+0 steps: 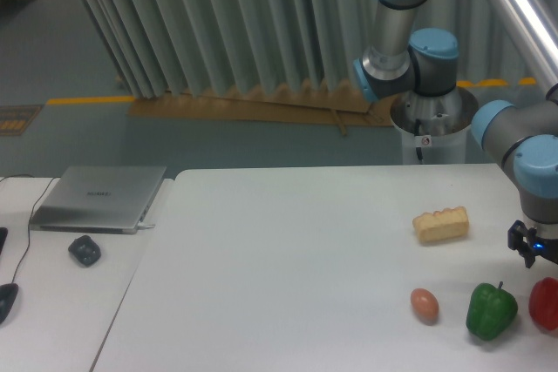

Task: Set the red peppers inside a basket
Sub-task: 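Lower the gripper down onto the red bell pepper and close it, then lift the red bell pepper and carry it away from the table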

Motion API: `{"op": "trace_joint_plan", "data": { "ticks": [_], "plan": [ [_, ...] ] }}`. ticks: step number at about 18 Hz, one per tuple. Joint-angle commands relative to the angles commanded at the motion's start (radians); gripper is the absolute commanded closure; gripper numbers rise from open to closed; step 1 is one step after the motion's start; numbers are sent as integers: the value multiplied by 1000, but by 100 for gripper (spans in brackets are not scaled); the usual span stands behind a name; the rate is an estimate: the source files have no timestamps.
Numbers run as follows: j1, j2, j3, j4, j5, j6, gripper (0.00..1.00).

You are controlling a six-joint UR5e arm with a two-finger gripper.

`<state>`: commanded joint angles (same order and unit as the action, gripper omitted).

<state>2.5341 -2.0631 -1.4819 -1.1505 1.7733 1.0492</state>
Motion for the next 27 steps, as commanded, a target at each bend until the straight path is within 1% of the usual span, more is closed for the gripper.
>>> {"op": "trace_joint_plan", "data": {
  "ticks": [2, 7, 9, 10, 11, 12, 14, 15, 16, 20, 22, 24, 27],
  "plan": [
    [0, -14, 12, 9, 0, 0, 0],
    [-2, -31, 44, 9, 0, -2, 0],
    [-3, -34, 45, 9, 0, 0, 0],
    [-9, -40, 43, 9, 2, 0, 5],
    [-12, -41, 41, 11, 6, -3, 19],
    [-14, -41, 40, 11, 14, -9, 26],
    [-15, -43, 38, 11, 20, -14, 31],
    [-15, -45, 38, 11, 20, -15, 42],
    [-18, -43, 38, 9, 20, -15, 51],
    [-15, -19, 37, 5, 0, -5, 52],
    [-17, -17, 37, 2, -3, -5, 52],
    [-18, 1, 32, -6, -11, -5, 52],
    [-17, 29, 26, -43, -35, -5, 52]
  ]
}}
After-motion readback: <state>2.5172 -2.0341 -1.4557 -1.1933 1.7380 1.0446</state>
